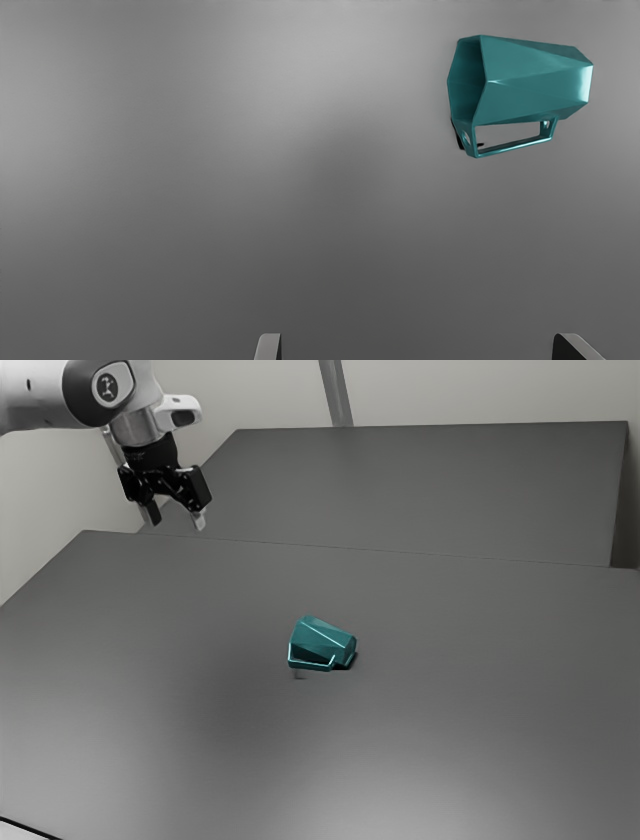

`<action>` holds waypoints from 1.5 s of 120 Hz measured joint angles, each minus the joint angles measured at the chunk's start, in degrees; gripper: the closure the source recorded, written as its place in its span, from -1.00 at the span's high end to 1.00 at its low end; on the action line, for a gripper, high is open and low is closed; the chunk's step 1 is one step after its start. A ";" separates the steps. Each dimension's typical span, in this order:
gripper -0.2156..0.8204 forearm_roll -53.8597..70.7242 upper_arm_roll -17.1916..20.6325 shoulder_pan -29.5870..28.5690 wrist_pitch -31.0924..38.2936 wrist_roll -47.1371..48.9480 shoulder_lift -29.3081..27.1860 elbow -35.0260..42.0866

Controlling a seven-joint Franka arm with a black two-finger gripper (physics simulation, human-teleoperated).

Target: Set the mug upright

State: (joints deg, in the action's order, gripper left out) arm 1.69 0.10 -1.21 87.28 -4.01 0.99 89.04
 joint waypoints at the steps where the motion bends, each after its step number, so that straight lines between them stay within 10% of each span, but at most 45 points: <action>1: 0.56 0.00 0.00 0.01 0.00 0.00 0.00 -0.01; 180: 0.55 -60.27 -9.33 -2.85 25.21 -43.64 13.32 28.51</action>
State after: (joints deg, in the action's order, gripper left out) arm -58.58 -9.23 -4.06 112.49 -47.65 14.31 117.55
